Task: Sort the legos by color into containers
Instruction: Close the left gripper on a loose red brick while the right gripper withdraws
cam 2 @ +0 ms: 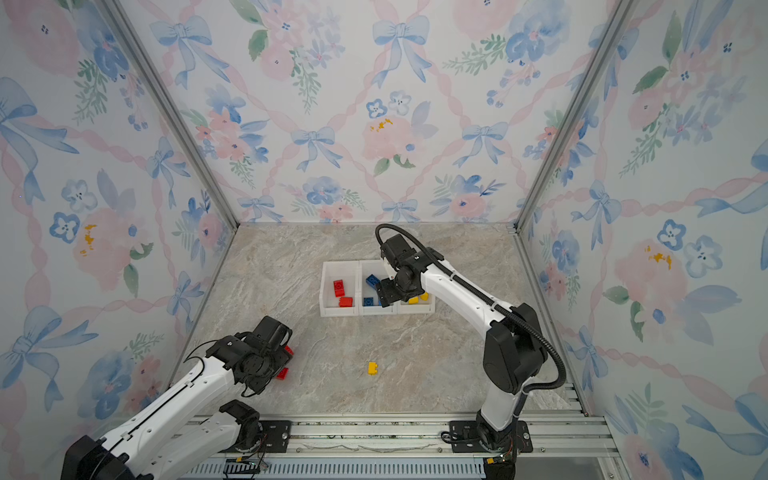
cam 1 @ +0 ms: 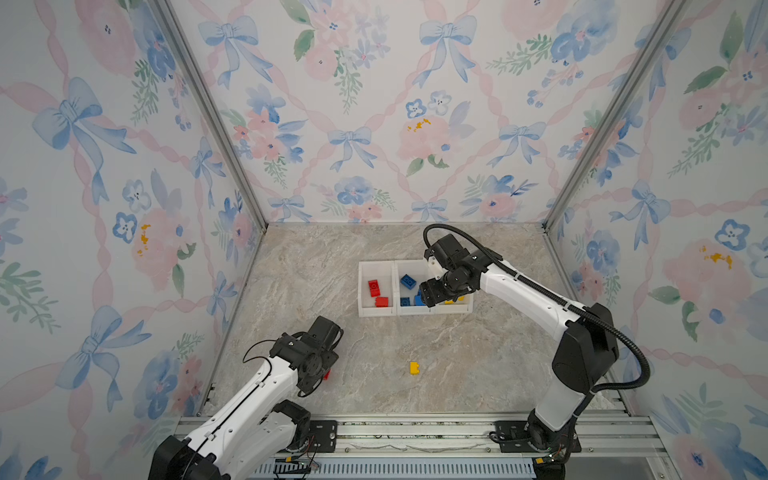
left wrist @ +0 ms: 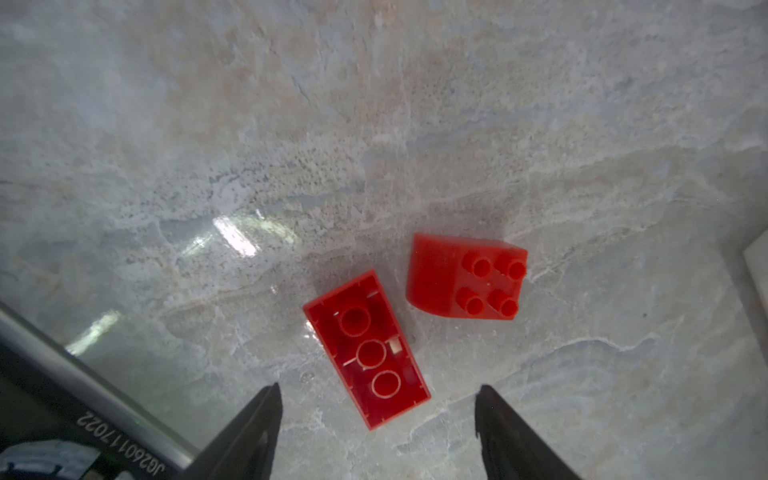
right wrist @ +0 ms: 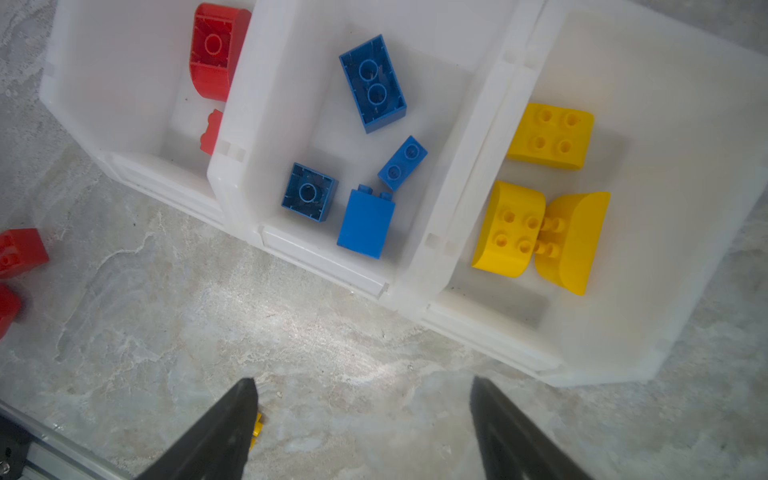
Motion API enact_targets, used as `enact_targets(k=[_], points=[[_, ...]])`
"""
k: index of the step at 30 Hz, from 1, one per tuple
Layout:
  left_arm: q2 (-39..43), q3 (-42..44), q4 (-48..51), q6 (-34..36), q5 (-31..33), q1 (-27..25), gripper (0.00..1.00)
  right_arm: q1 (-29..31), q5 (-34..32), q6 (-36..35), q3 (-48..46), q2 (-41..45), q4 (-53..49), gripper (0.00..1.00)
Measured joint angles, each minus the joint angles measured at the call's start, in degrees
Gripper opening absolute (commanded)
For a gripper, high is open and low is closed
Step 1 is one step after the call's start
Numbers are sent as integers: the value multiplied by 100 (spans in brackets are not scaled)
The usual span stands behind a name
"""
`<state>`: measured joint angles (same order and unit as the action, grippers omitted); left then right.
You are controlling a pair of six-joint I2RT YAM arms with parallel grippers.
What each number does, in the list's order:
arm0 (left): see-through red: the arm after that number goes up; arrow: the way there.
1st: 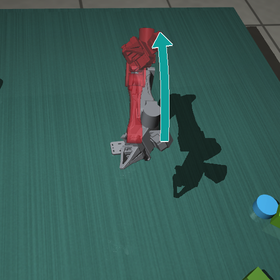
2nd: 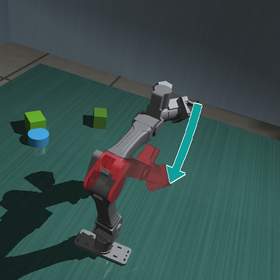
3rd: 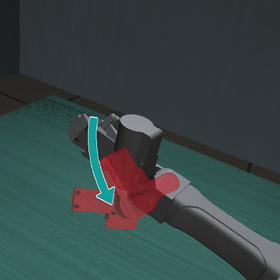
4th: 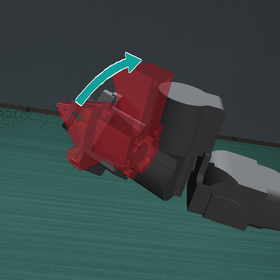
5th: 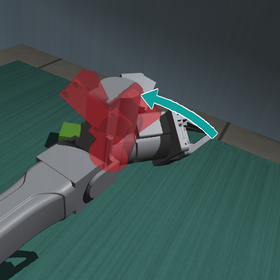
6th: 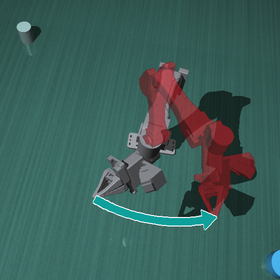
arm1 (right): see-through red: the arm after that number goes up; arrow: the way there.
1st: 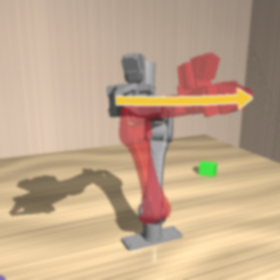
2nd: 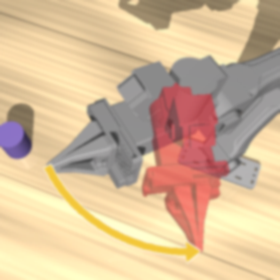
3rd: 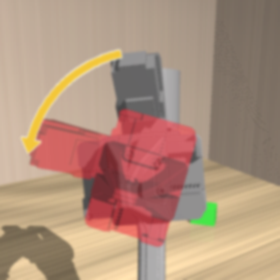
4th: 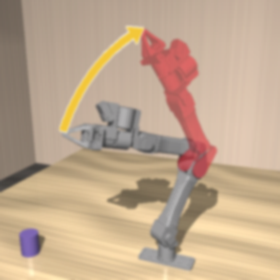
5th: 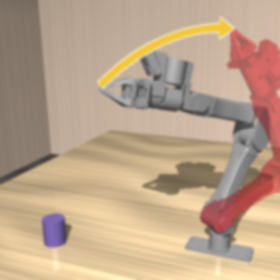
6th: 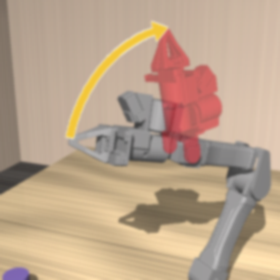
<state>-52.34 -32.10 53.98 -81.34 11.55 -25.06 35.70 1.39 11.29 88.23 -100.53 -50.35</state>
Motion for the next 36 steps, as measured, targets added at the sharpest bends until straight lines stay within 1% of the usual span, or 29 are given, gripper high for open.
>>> enact_targets(k=[6, 11, 22, 27, 36], points=[[-214, 7, -28, -20, 68, 166, 76, -76, 87, -24, -61, 13, -2, 85], [-319, 111, -238, -17, 96, 280, 76, -142, 149, -50, -61, 13, -4, 85], [-514, 319, -595, -22, 109, 328, 74, -234, 168, -111, -133, 48, -7, 85], [-640, 358, -723, -39, 107, 334, 69, -278, 166, -111, -149, 98, -7, 85], [-758, 431, -922, -63, 103, 334, 58, -278, 166, -109, -234, 221, -7, 85]])
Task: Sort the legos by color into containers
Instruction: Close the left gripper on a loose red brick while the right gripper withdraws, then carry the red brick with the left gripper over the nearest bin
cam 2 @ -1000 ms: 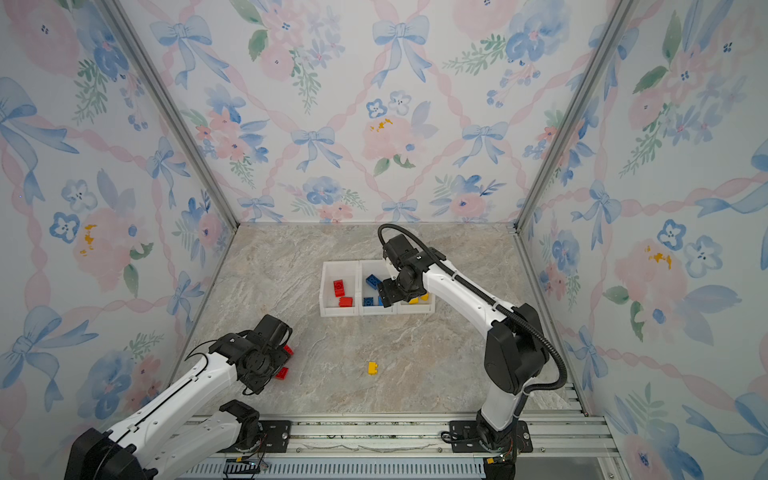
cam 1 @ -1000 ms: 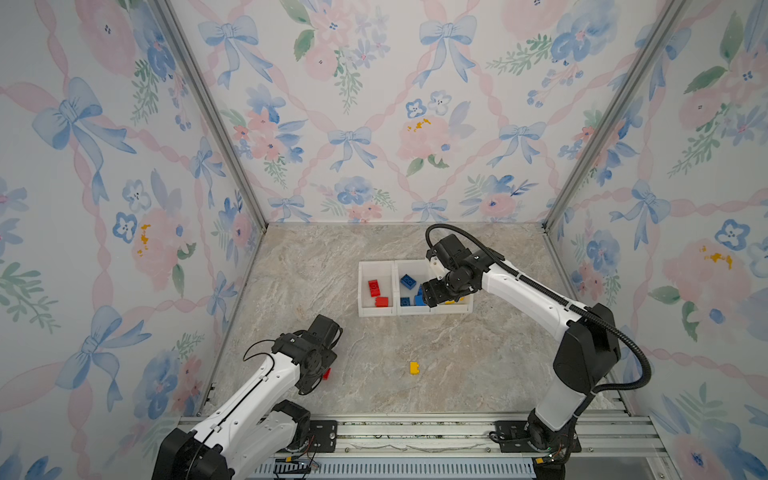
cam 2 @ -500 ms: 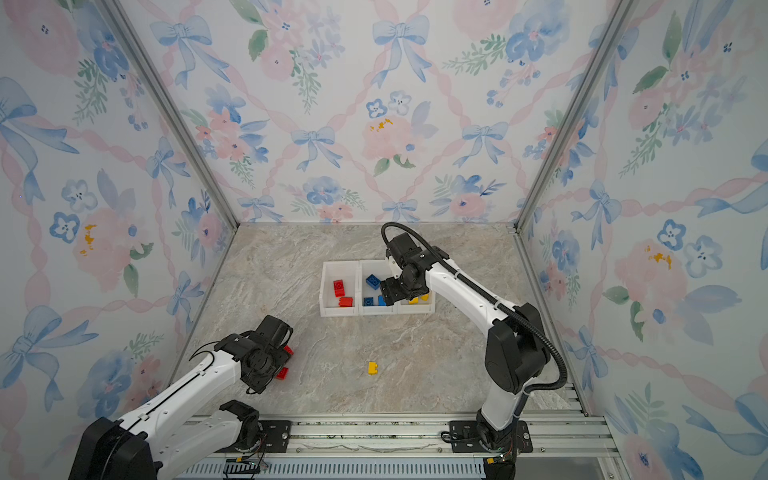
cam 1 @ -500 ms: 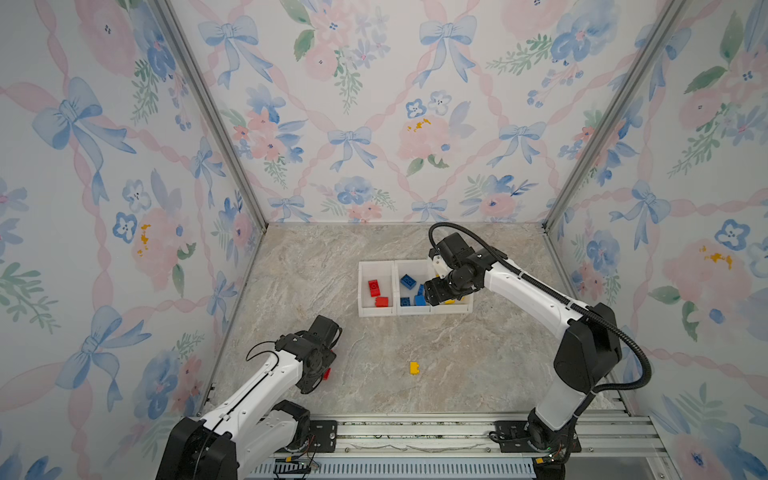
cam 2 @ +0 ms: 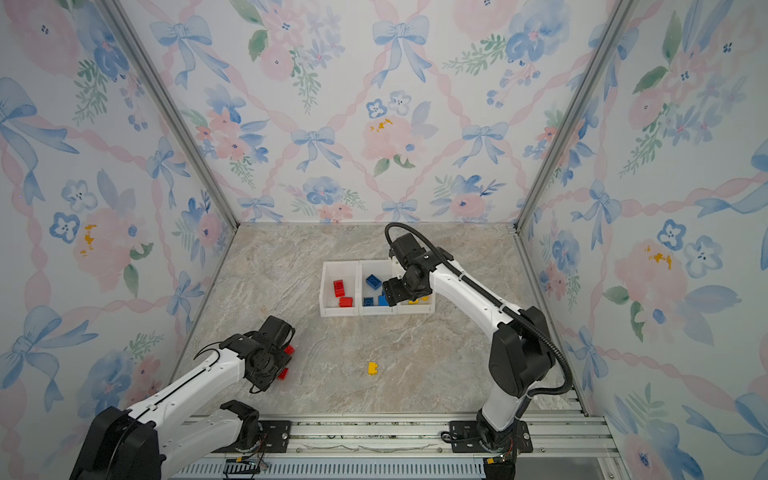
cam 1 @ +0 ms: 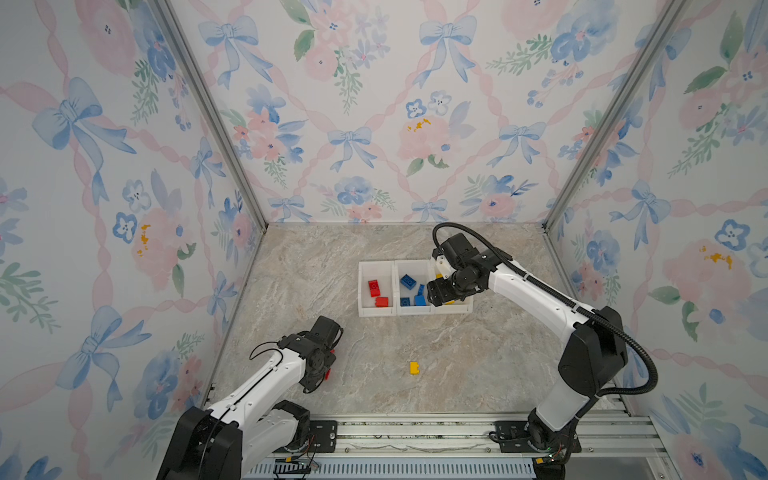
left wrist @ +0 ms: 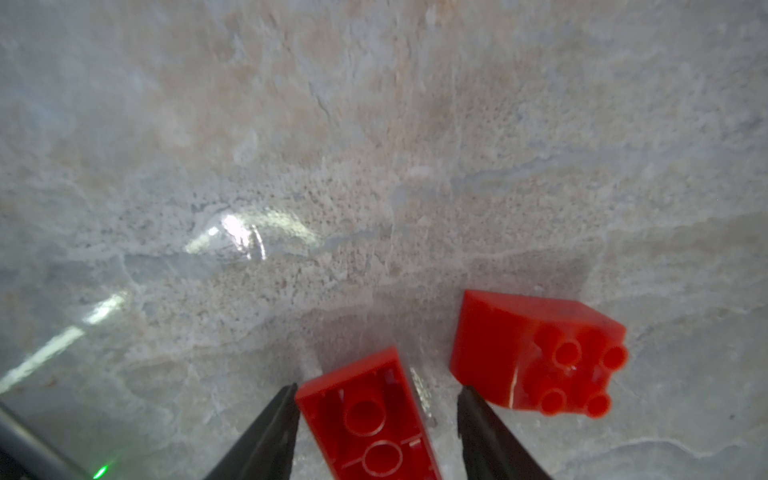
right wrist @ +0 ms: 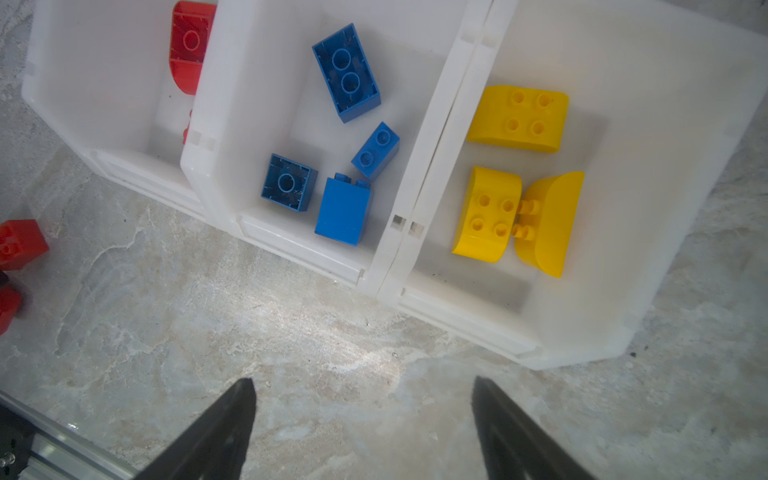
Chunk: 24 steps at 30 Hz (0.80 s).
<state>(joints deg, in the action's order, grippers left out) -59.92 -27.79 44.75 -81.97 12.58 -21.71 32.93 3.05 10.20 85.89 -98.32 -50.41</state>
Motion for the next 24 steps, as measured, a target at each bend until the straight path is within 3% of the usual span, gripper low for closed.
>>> enact_targets(k=[11, 24], points=[[-31, 68, -144, -37, 0, 0, 39, 0, 2, 24, -98, 133, 0, 85], [310, 68, -144, 2, -114, 4, 25, 0, 2, 195, -315, 337, 7, 85]])
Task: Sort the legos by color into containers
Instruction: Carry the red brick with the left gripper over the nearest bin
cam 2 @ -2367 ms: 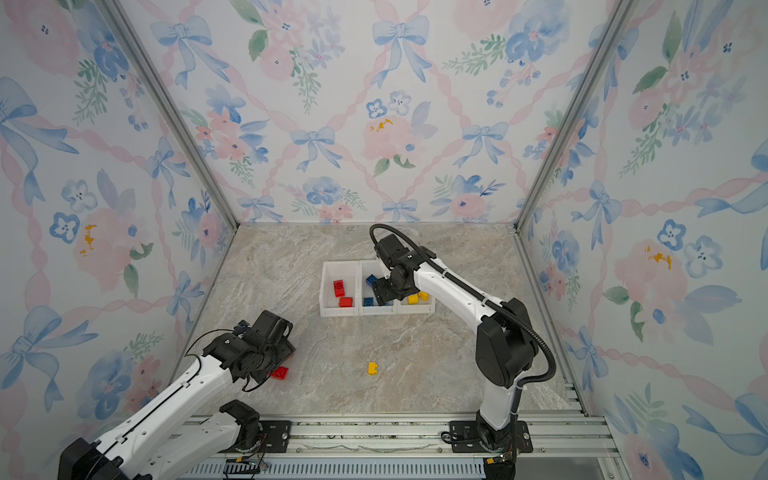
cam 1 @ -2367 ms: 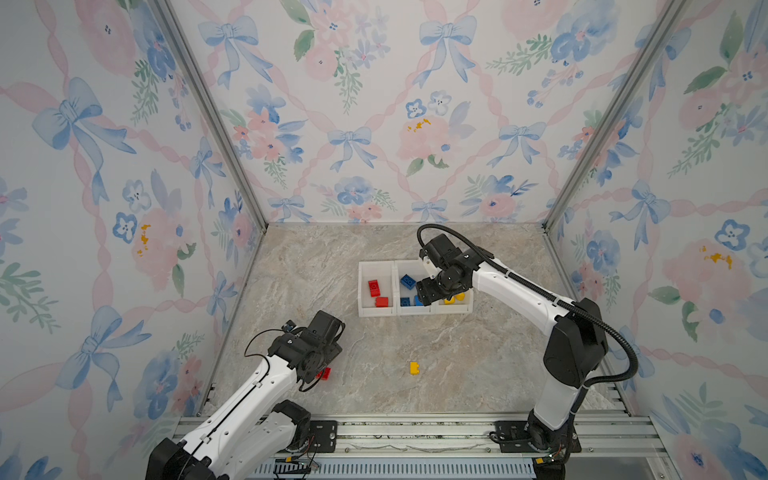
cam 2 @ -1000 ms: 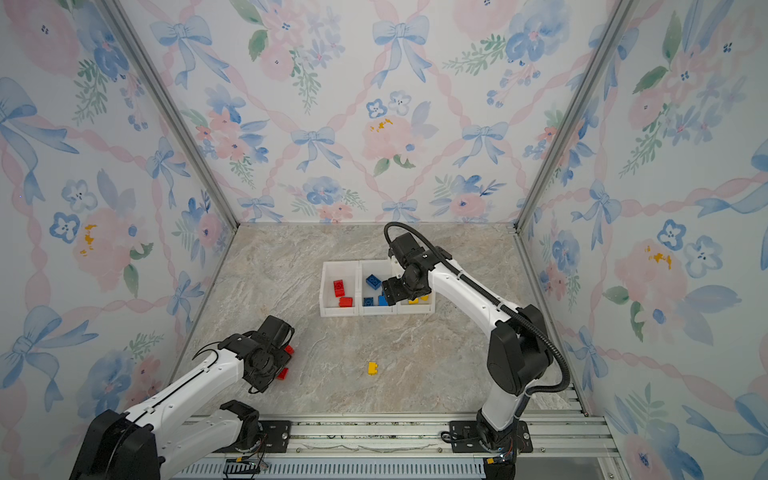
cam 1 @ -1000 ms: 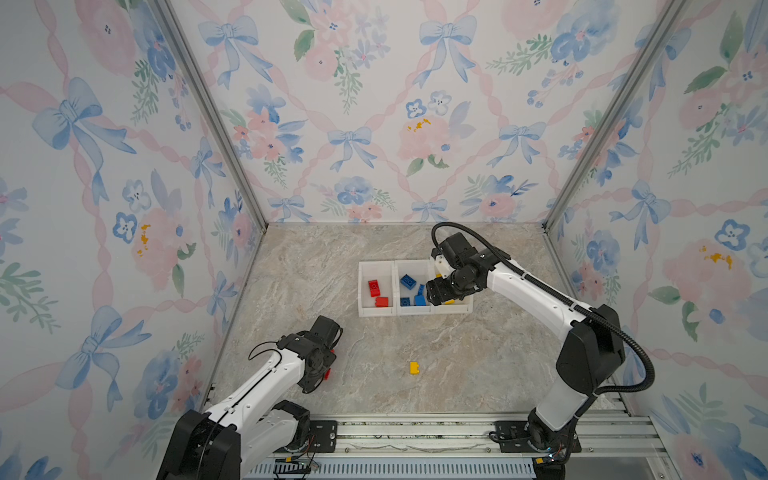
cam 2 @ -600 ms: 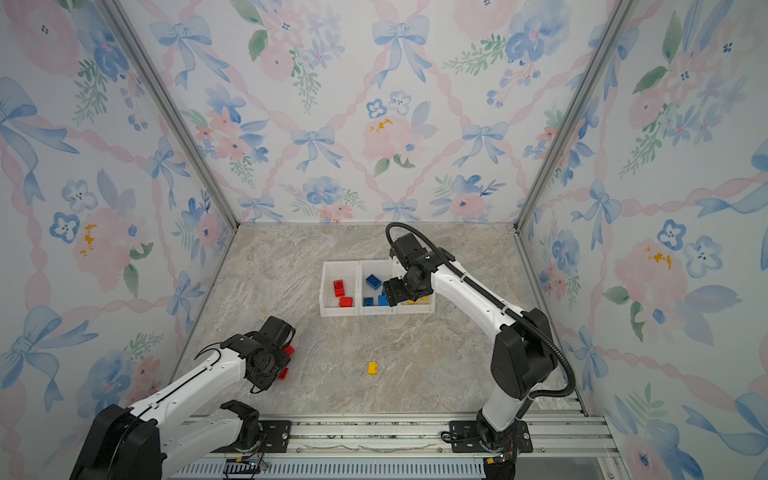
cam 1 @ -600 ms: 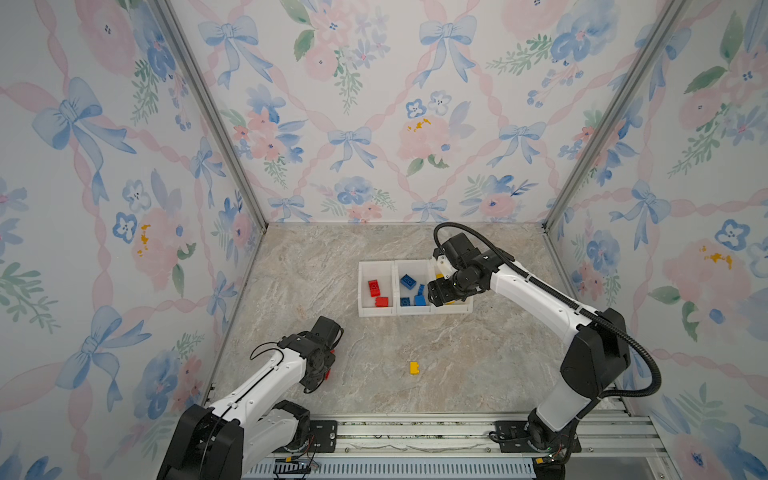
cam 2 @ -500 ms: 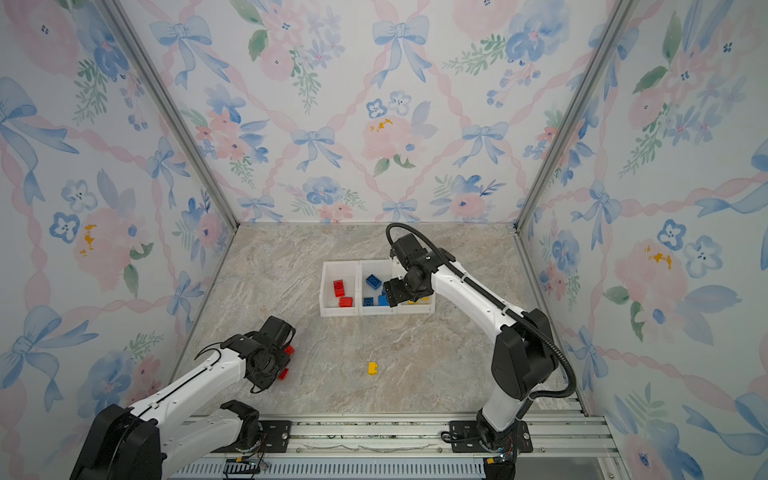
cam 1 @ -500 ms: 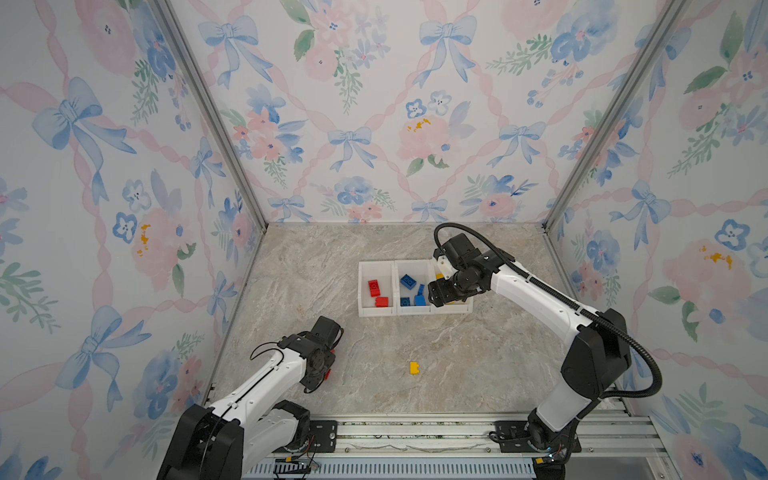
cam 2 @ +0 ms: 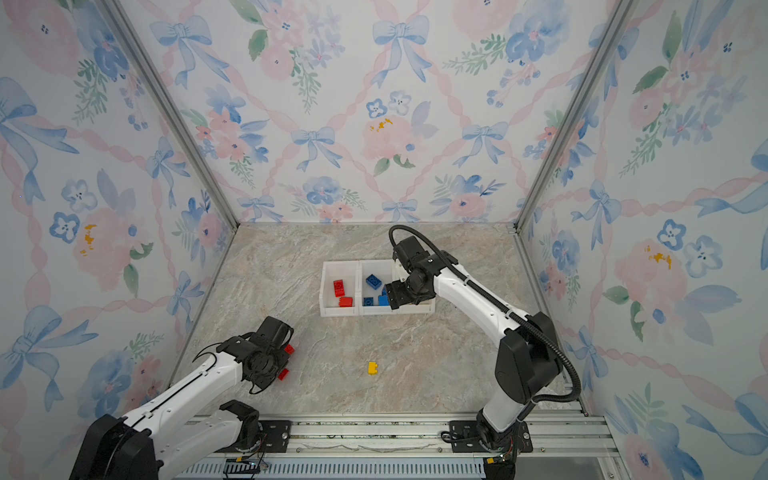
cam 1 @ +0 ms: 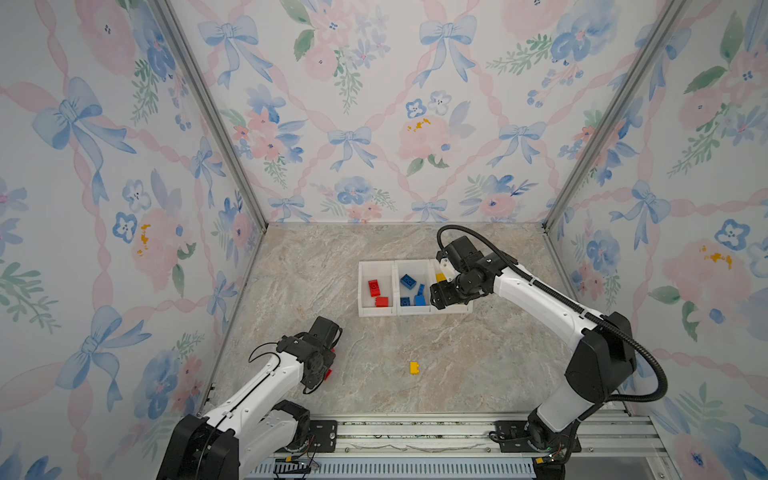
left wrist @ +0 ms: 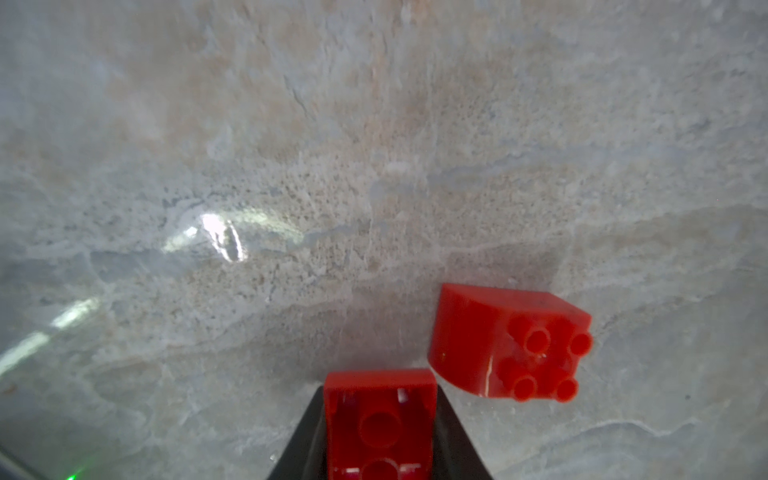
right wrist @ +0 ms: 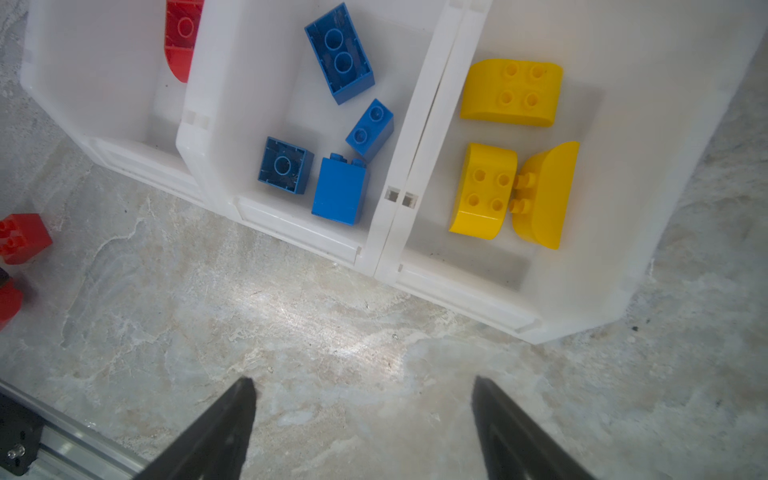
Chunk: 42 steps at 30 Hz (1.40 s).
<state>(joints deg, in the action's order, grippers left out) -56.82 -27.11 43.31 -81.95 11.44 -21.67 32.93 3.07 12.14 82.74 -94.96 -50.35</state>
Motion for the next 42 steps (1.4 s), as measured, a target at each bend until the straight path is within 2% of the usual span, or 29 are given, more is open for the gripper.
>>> enact_targets(k=[7, 13, 18, 27, 34, 42], points=[[170, -232, 4, 214, -105, 0, 19, 0, 0, 181, -306, 306, 33, 85], [125, -835, 0, 446, -92, -70, 18, 0, -4, 291, -459, 328, 37, 86], [-273, -1585, 4, 638, 24, -310, 18, 0, -7, 356, -518, 433, 37, 86], [-1751, -3397, -11, 1325, 560, -850, 18, -22, -7, 487, -791, 732, 39, 86], [-3174, -4701, -83, 2302, 802, -1137, 18, -107, -4, 616, -1123, 960, 44, 87], [-4509, -5436, -387, 3335, 826, -1250, 16, -210, -2, 748, -1388, 1325, 50, 88]])
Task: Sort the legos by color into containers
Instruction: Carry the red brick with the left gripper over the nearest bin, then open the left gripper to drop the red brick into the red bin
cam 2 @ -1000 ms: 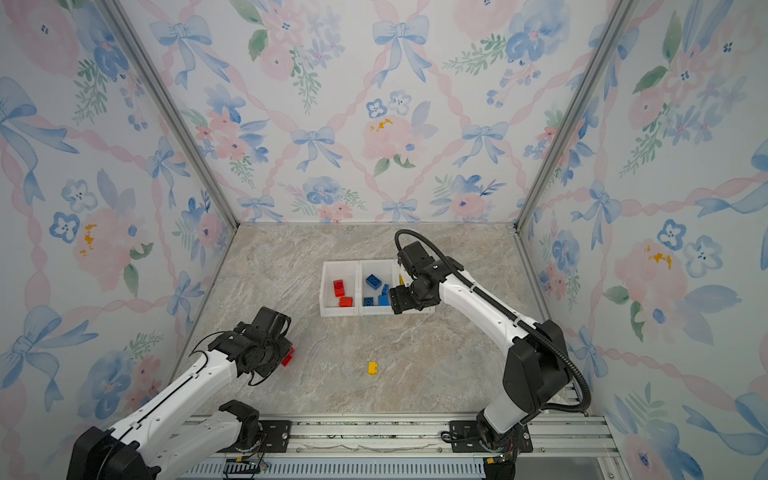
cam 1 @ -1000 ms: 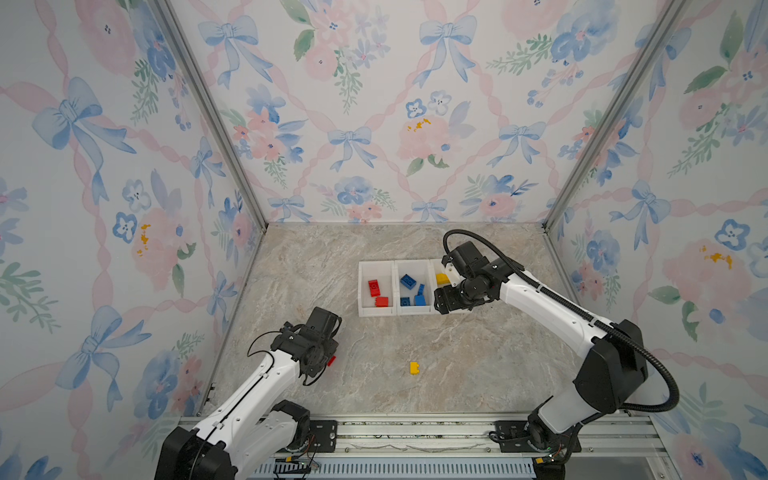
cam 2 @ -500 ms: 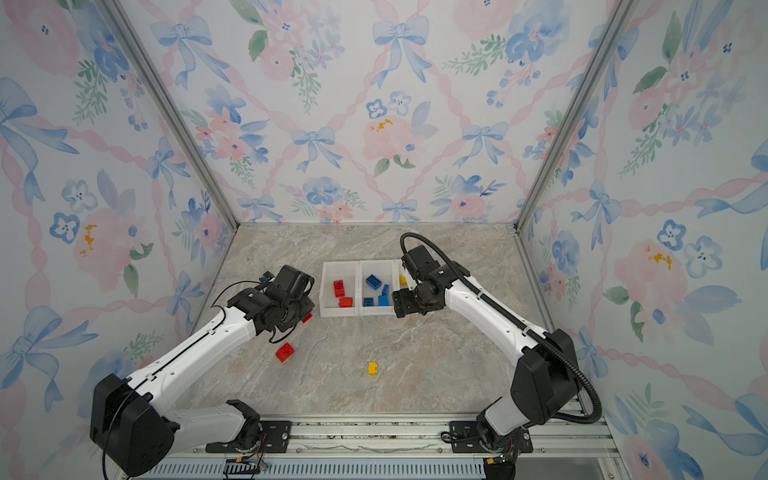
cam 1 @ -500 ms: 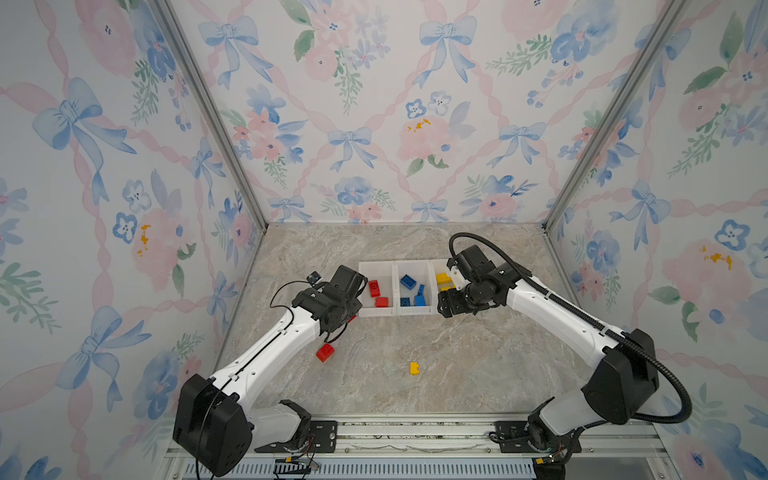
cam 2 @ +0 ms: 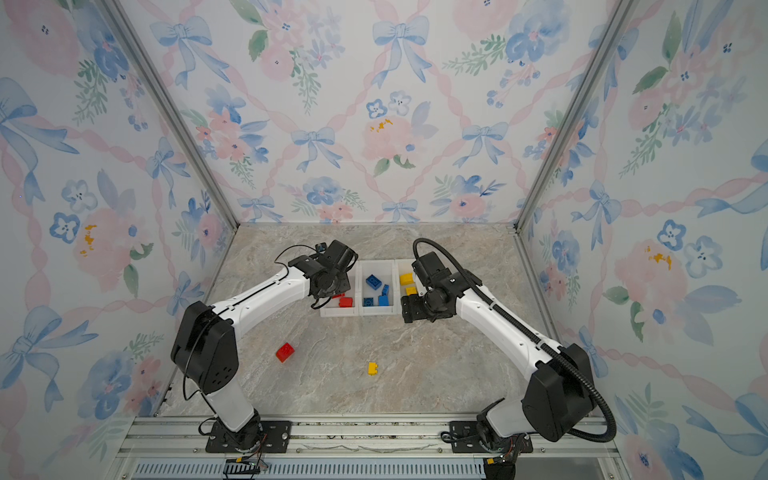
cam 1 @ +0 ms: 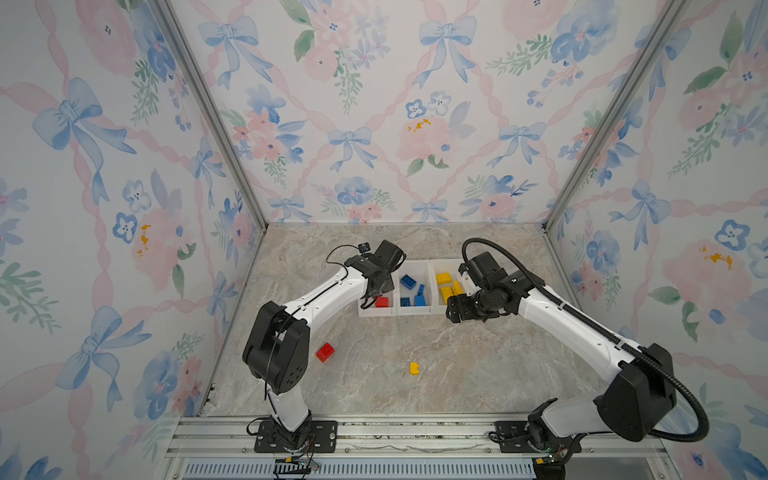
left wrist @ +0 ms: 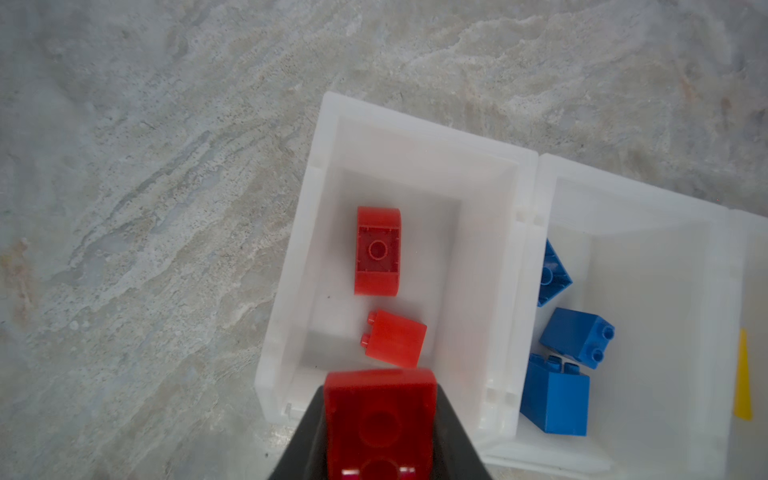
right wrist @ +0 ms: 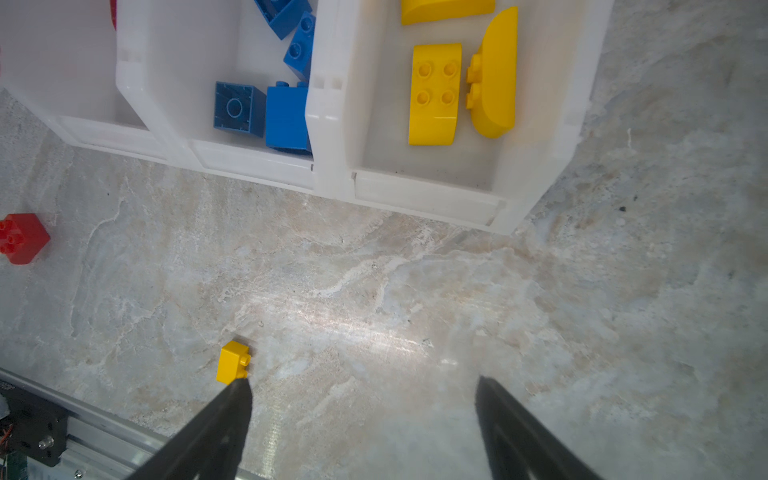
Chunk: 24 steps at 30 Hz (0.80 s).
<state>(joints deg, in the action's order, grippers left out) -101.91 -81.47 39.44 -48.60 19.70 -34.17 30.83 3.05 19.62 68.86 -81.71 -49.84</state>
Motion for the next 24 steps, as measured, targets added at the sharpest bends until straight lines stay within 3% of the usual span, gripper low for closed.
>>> enact_targets(k=[12, 19, 24], points=[[-739, -341, -494, 804, -4, 0, 20, -79, -2, 146, -282, 313, -9, 90], [-874, -407, -673, 966, 0, 0, 49, -79, 0, 205, -291, 317, -7, 90], [-885, -407, -713, 949, 2, 0, 56, -79, 0, 216, -291, 319, -7, 91]])
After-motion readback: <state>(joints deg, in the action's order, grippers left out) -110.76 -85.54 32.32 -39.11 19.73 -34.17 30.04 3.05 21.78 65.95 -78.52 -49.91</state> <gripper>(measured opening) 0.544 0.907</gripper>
